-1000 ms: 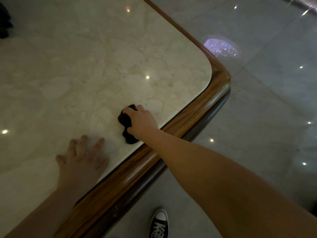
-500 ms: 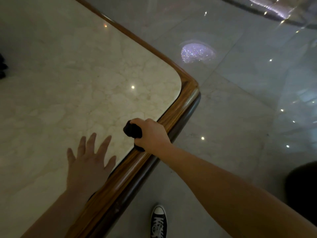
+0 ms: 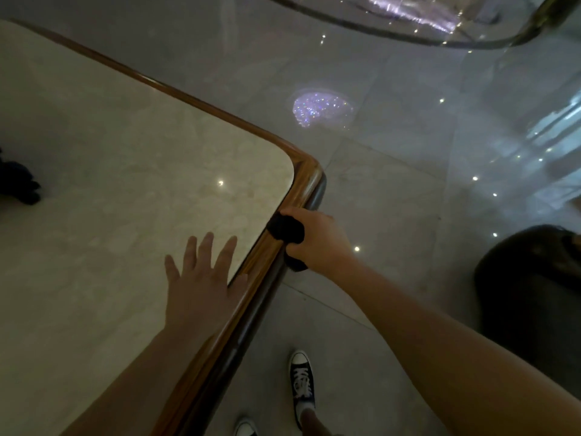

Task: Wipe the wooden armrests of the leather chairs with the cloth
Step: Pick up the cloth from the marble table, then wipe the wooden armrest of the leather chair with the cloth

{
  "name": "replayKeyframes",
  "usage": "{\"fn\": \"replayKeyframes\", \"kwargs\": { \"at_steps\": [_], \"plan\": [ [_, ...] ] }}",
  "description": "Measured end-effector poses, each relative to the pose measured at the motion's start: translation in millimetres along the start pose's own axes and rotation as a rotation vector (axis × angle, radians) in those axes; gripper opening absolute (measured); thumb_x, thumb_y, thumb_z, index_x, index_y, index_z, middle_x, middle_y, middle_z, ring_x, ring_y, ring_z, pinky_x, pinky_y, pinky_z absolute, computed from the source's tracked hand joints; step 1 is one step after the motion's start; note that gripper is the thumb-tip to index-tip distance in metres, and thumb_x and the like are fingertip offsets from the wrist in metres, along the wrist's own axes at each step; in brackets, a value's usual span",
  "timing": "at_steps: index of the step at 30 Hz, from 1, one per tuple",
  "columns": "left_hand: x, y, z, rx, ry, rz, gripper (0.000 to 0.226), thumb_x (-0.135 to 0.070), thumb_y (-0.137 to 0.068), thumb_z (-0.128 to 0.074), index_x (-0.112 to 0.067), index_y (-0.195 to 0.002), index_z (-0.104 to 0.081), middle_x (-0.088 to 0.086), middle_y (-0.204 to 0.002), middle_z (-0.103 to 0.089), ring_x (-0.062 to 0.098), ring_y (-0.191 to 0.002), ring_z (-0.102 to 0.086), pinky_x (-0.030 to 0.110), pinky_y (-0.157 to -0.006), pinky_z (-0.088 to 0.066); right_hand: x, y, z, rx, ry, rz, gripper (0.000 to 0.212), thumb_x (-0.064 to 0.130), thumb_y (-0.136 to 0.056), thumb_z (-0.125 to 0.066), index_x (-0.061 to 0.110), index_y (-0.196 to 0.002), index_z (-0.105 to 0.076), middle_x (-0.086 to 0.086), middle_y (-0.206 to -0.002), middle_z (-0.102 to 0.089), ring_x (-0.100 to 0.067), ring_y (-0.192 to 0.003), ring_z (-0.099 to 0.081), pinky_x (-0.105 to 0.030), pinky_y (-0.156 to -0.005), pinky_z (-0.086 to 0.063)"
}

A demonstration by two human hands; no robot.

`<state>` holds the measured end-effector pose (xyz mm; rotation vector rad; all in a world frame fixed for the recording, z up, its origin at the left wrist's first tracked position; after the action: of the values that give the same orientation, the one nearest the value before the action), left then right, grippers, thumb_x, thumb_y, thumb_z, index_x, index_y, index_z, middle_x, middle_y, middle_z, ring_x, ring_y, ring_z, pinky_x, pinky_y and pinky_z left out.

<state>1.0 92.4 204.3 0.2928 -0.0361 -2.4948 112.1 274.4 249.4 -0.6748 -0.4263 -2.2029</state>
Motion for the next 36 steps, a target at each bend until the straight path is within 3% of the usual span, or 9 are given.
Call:
{"fn": "replayKeyframes", "kwargs": {
  "at_steps": [4, 11, 17, 21, 26, 32, 36],
  "plan": [
    [-27, 22, 33, -0.008, -0.017, -0.097, 0.072, -0.064, -0.091, -0.016, -0.033, -0.156, -0.014, 0.011, -0.164, -0.017, 0.035, -0.151, -0.007, 0.067, -0.115, -0.012, 2, 48, 40, -0.076, 0.017, -0.085, 0.065, 0.021, -0.076, -0.074, 0.028, -0.139, -0.055, -0.009, -0.120, -0.067, -0.028, -0.109, -0.065, -0.043, -0.090, -0.056],
    [-86, 52, 63, -0.014, -0.069, -0.245, 0.071, -0.063, -0.093, -0.023, -0.027, -0.153, -0.026, 0.016, -0.158, -0.030, 0.042, -0.146, -0.023, 0.071, -0.109, -0.023, -16, 136, 98, -0.162, -0.002, -0.219, 0.057, 0.017, -0.076, -0.072, 0.030, -0.131, -0.060, -0.002, -0.112, -0.070, -0.023, -0.102, -0.066, -0.040, -0.086, -0.057],
    [-155, 72, 65, 0.005, -0.071, -0.357, 0.071, -0.061, -0.091, -0.029, -0.027, -0.153, -0.026, 0.015, -0.158, -0.030, 0.040, -0.147, -0.022, 0.071, -0.109, -0.022, -59, 206, 135, -0.201, 0.018, -0.349, 0.060, 0.019, -0.079, -0.070, 0.030, -0.137, -0.056, -0.007, -0.117, -0.068, -0.026, -0.103, -0.065, -0.032, -0.082, -0.051],
    [-212, 82, 59, 0.019, -0.064, -0.442, 0.074, -0.064, -0.089, -0.021, -0.030, -0.153, -0.024, 0.015, -0.159, -0.027, 0.038, -0.148, -0.021, 0.069, -0.111, -0.019, -95, 251, 161, -0.259, 0.027, -0.431, 0.061, 0.020, -0.078, -0.071, 0.033, -0.136, -0.056, -0.003, -0.115, -0.070, -0.023, -0.099, -0.066, -0.027, -0.075, -0.047],
    [-295, 102, 53, 0.011, -0.063, -0.557, 0.067, -0.060, -0.090, -0.032, -0.030, -0.150, -0.027, 0.016, -0.156, -0.031, 0.039, -0.146, -0.023, 0.070, -0.110, -0.023, -140, 315, 195, -0.339, -0.003, -0.513, 0.062, 0.019, -0.076, -0.072, 0.034, -0.134, -0.057, -0.002, -0.115, -0.069, -0.023, -0.099, -0.065, -0.027, -0.079, -0.046],
    [-395, 136, 38, 0.023, -0.089, -0.689, 0.070, -0.065, -0.088, -0.022, -0.032, -0.150, -0.025, 0.013, -0.155, -0.031, 0.037, -0.145, -0.024, 0.065, -0.112, -0.021, -197, 403, 231, -0.418, -0.060, -0.615, 0.063, 0.017, -0.078, -0.073, 0.033, -0.136, -0.055, 0.000, -0.119, -0.067, -0.020, -0.106, -0.063, -0.036, -0.089, -0.053],
    [-464, 163, 24, 0.042, -0.102, -0.787, 0.072, -0.064, -0.087, -0.026, -0.030, -0.151, -0.028, 0.013, -0.157, -0.030, 0.038, -0.146, -0.023, 0.065, -0.109, -0.024, -235, 461, 252, -0.463, -0.073, -0.685, 0.063, 0.019, -0.078, -0.073, 0.035, -0.135, -0.055, 0.000, -0.115, -0.064, -0.020, -0.104, -0.062, -0.034, -0.087, -0.052]
  ]
}}
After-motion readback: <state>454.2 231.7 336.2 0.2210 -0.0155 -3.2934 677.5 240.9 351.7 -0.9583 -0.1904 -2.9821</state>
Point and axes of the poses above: each hand's wrist, its own y-axis away from the middle knuckle, its own z-axis out of the back of the hand, x = y × z, the point moved 7 cm from there along -y, towards the middle knuckle
